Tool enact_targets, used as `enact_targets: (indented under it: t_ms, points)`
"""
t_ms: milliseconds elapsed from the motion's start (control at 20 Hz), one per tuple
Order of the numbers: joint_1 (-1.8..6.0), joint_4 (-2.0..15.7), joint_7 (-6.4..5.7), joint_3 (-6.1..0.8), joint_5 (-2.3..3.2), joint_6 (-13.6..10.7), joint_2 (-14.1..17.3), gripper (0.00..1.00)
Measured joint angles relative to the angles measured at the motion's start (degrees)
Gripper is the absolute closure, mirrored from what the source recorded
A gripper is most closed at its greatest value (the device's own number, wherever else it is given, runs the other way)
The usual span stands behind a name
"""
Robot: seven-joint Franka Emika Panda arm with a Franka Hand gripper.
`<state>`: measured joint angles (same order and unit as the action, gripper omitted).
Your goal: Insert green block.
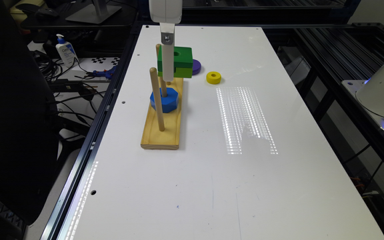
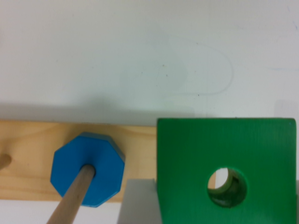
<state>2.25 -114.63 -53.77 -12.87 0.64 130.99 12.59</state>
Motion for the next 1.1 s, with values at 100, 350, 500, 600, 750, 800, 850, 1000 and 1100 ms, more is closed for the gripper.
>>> enact_targets:
  t_ms: [100, 350, 500, 600, 750, 800, 850, 1000, 1100]
  points:
    - [-0.02, 0.00, -0.02, -0.02, 0.00, -0.1, -0.2, 1.00]
    - [-0.10, 0.00, -0.08, -0.04, 0.00, -0.2, -0.4, 1.00]
    - [-0.11, 0.06, -0.10, -0.04, 0.00, -0.6, -0.9, 1.00]
    - [-0.12, 0.18, -0.13, -0.04, 0.00, -1.5, -1.8, 1.00]
    - [-0.15, 0.18, -0.18, -0.06, 0.00, -2.3, -2.8, 1.00]
    - [-0.15, 0.18, -0.18, -0.06, 0.00, -2.3, -2.8, 1.00]
    - [-0.13, 0.19, -0.18, -0.05, 0.00, -2.2, -2.8, 1.00]
    - [-0.10, 0.28, -0.18, -0.03, 0.00, -2.2, -2.7, 1.00]
    - [-0.09, 0.34, -0.18, -0.03, 0.00, -2.2, -2.7, 1.00]
